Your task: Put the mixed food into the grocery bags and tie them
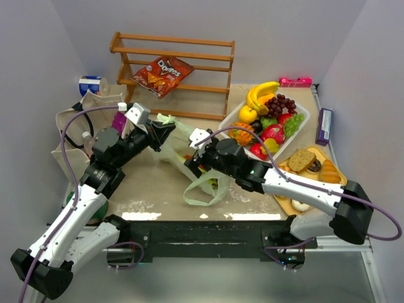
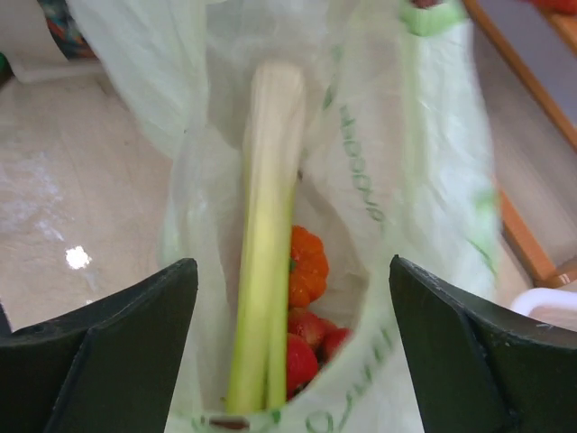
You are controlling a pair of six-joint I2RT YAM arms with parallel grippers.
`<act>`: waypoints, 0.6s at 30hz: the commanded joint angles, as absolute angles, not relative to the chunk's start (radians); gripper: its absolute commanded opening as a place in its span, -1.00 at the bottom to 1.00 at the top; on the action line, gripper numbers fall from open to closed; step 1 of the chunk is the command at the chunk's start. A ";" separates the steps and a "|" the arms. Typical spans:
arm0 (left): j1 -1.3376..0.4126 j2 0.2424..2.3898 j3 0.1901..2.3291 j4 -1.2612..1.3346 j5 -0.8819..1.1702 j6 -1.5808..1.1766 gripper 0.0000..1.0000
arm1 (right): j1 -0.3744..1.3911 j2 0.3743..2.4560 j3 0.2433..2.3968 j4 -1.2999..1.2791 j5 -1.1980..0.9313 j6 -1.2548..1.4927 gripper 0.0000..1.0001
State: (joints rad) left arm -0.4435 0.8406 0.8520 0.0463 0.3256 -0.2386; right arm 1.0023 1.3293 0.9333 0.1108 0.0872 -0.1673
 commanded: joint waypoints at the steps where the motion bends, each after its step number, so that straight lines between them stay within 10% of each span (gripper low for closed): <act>1: -0.439 0.833 0.853 0.068 0.270 -0.204 -1.00 | 1.003 1.207 1.002 0.055 0.072 -0.103 0.84; 18: -0.439 0.856 0.853 0.055 0.264 -0.207 -1.00 | 0.399 1.204 1.170 -0.474 0.282 0.513 0.97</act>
State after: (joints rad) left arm -0.4431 0.8539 0.8520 0.0277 0.2680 -0.2218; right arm 0.4389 1.1461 1.0863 -0.2379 0.2214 0.2794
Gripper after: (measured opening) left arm 0.018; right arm 0.985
